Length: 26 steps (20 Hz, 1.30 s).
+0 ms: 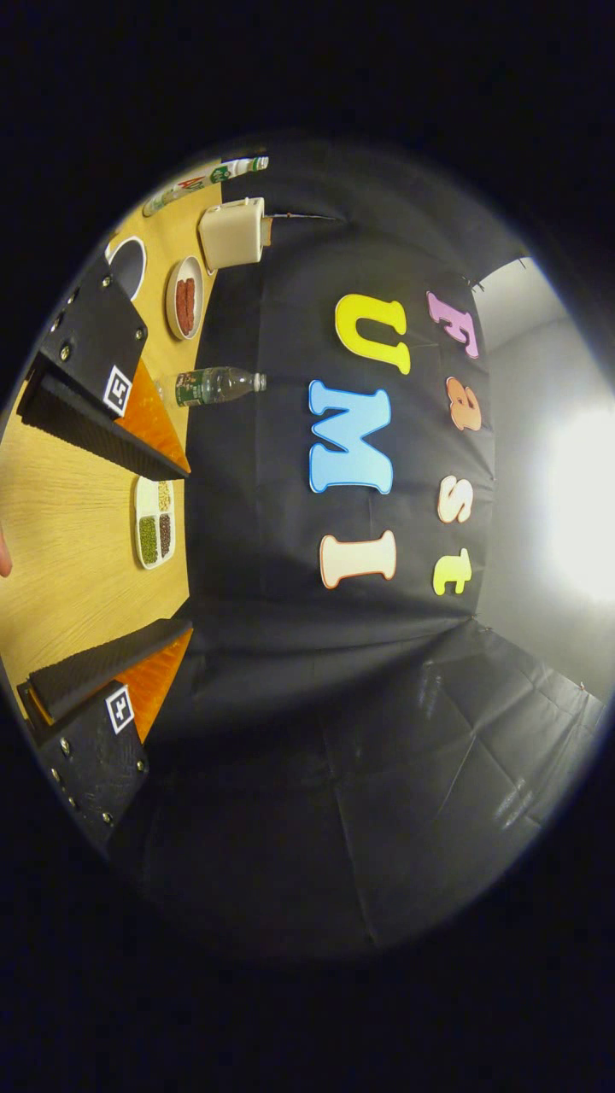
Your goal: Take the bottle from table, then pour the juice into the cup, finally place the bottle on the coaster
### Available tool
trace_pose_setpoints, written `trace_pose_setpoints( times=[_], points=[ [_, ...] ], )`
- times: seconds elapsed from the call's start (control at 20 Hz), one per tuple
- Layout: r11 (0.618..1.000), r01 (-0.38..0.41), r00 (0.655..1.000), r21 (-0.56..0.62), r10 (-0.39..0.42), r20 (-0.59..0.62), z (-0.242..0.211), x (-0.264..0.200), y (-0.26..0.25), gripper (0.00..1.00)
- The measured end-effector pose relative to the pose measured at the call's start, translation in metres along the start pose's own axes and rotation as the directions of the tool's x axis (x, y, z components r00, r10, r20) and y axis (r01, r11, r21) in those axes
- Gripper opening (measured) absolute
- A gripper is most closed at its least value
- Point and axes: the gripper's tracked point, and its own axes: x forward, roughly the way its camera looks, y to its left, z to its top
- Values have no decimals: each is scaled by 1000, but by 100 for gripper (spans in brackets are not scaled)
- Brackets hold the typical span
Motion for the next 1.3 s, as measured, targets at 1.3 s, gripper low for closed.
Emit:
trace_pose_setpoints(
  times=[1.3],
  points=[
    [861, -496, 858, 108, 506, -89, -8, -139, 403, 99]
  ],
)
